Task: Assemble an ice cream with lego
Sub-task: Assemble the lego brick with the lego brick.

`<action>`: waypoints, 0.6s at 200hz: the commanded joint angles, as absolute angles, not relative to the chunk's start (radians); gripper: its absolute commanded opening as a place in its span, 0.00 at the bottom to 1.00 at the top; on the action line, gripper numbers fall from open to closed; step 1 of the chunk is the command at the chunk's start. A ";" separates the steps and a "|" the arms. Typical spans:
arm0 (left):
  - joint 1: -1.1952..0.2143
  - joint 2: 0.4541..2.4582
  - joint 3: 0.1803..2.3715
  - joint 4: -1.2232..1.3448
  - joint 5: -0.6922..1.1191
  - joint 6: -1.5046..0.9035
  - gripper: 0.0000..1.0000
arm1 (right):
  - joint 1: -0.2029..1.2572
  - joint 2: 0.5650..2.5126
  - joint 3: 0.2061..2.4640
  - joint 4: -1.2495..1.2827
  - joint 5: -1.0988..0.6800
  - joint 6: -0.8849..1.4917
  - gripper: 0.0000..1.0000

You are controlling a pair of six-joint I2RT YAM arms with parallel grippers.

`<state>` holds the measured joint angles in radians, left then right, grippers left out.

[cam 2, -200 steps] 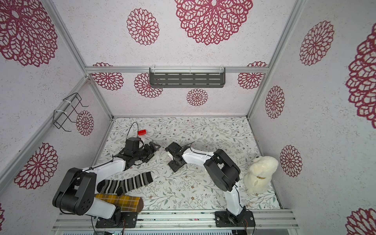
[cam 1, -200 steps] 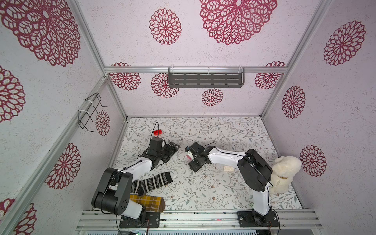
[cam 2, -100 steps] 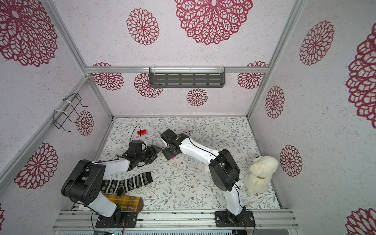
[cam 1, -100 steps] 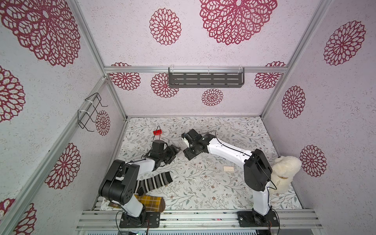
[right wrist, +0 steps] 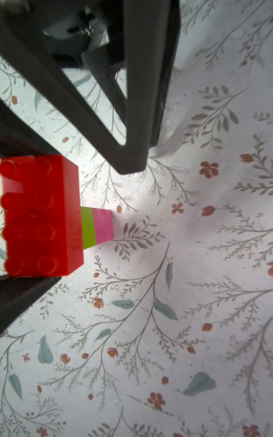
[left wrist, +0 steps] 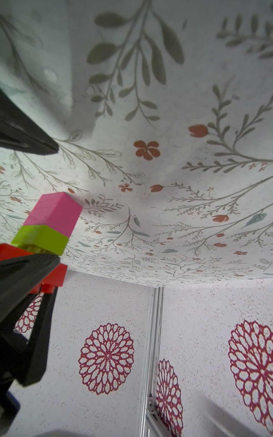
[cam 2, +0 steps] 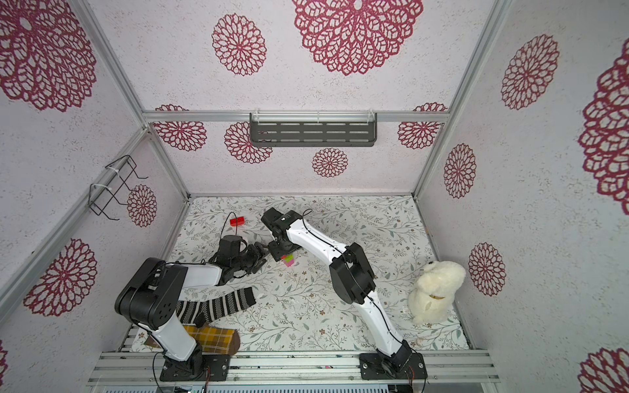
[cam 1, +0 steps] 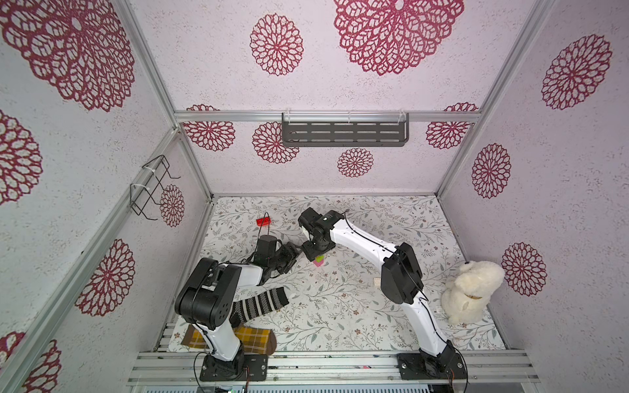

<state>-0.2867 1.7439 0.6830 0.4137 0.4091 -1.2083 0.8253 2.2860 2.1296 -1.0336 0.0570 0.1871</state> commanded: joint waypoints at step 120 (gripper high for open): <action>-0.319 1.826 0.799 0.407 0.433 -1.171 0.69 | 0.805 2.280 2.173 -1.103 0.046 0.173 0.20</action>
